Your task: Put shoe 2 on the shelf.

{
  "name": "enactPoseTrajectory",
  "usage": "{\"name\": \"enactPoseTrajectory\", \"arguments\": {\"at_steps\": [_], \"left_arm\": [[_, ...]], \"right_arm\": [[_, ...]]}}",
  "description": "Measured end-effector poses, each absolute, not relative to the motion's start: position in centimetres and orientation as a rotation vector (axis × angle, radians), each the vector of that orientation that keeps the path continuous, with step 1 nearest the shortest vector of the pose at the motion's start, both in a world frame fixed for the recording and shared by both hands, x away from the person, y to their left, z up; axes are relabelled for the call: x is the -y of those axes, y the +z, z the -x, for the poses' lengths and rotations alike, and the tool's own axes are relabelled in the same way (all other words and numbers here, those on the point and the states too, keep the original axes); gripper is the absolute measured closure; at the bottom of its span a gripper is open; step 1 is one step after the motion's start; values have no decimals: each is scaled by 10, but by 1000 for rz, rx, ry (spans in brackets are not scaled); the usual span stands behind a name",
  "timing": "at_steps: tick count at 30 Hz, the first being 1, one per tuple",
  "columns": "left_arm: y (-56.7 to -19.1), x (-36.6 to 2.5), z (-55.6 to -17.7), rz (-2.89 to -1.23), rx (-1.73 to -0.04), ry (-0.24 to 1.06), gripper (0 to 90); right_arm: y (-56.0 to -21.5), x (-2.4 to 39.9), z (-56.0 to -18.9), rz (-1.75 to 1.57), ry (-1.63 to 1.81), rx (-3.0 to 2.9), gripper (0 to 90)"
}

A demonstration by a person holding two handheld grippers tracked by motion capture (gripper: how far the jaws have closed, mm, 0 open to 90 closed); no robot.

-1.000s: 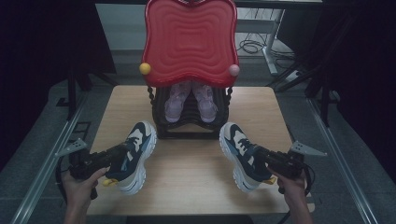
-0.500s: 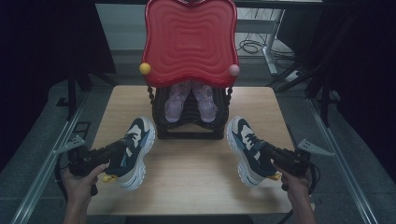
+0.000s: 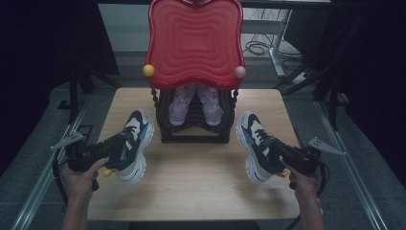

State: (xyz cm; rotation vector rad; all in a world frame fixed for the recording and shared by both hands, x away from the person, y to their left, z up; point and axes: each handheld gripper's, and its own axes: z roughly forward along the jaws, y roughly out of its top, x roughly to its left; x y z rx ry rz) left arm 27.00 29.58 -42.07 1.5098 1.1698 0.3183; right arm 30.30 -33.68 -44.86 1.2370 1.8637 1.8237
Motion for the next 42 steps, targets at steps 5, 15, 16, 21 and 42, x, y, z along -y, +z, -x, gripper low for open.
{"name": "enactPoseTrajectory", "arguments": {"at_steps": [5,15,16,21,42], "left_arm": [[-416,-294,-277,-1496,-1149,309,704],[-404,-296,-292,-1456,-1135,300,705],[-403,-296,-294,-1454,-1135,306,705],[-395,-297,-300,-1446,-1131,329,705],[-366,-307,-318,-1378,-1112,345,707]], "right_arm": [[-443,339,-306,-1239,1836,-1831,748],[-423,346,-318,-1250,1861,-1748,748],[-420,346,-320,-1242,1858,-1745,748],[-409,347,-327,-1240,1866,-1721,748],[-378,343,-355,-1225,1902,-1657,748]]}}
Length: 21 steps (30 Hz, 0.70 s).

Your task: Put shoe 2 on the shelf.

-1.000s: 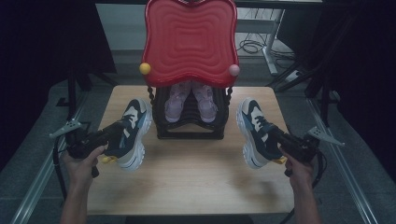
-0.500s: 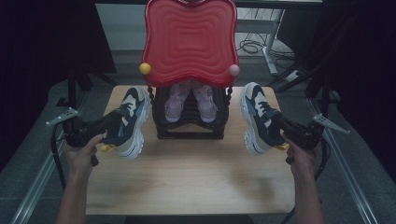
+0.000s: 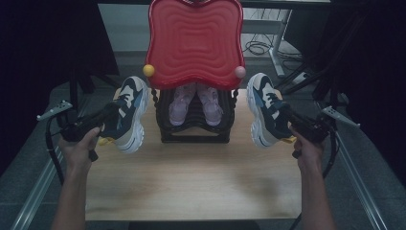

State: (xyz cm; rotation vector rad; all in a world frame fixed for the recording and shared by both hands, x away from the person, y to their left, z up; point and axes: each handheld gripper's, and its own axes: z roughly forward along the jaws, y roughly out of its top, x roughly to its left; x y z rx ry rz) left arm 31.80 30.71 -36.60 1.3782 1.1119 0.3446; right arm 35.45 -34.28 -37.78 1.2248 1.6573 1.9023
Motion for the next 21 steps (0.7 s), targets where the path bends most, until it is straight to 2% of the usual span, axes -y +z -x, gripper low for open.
{"name": "enactPoseTrajectory", "arguments": {"at_steps": [21], "left_arm": [[-353,-310,-334,-1346,-1131,368,707]], "right_arm": [[-357,337,-370,-1203,1933,-1626,748]]}}
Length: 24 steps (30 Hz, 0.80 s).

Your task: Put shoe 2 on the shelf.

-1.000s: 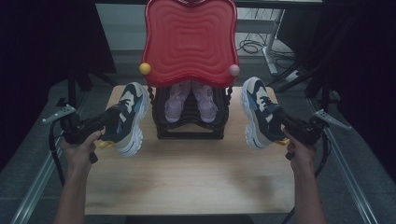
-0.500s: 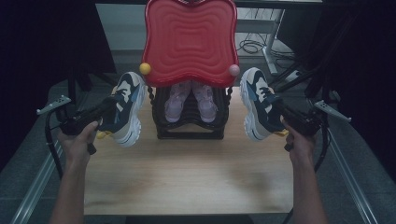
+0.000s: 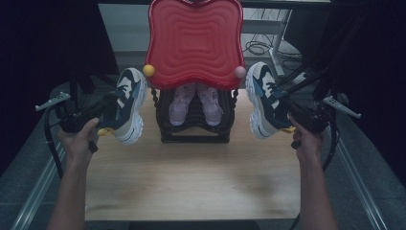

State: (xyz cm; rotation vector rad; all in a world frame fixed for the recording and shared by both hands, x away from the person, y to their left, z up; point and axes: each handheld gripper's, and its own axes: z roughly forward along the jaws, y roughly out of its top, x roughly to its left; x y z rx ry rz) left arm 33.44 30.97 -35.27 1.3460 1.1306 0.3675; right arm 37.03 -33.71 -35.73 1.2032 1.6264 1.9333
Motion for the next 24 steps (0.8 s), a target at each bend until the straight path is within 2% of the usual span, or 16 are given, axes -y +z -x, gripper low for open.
{"name": "enactPoseTrajectory", "arguments": {"at_steps": [24], "left_arm": [[-322,-314,-357,-1307,-1101,412,708]], "right_arm": [[-330,339,-392,-1213,1978,-1566,748]]}}
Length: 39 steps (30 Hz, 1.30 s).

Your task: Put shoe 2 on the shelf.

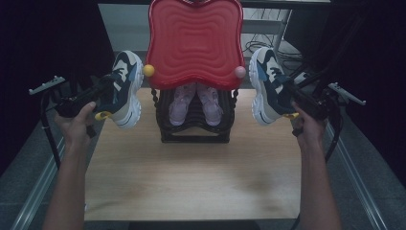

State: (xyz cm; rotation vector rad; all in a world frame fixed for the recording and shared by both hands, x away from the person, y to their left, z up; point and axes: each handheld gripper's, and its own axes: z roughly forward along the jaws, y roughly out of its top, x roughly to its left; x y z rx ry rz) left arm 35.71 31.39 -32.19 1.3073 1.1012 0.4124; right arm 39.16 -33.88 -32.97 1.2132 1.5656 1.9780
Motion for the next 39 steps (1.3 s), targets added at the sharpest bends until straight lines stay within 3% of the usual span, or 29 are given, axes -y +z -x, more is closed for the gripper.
{"name": "enactPoseTrajectory", "arguments": {"at_steps": [20,39], "left_arm": [[-273,-319,-362,-1262,-1037,423,711],[-221,-298,-376,-1283,-997,464,712]], "right_arm": [[-278,330,-389,-1135,1995,-1526,747],[-239,317,-391,-1085,2015,-1546,748]]}}
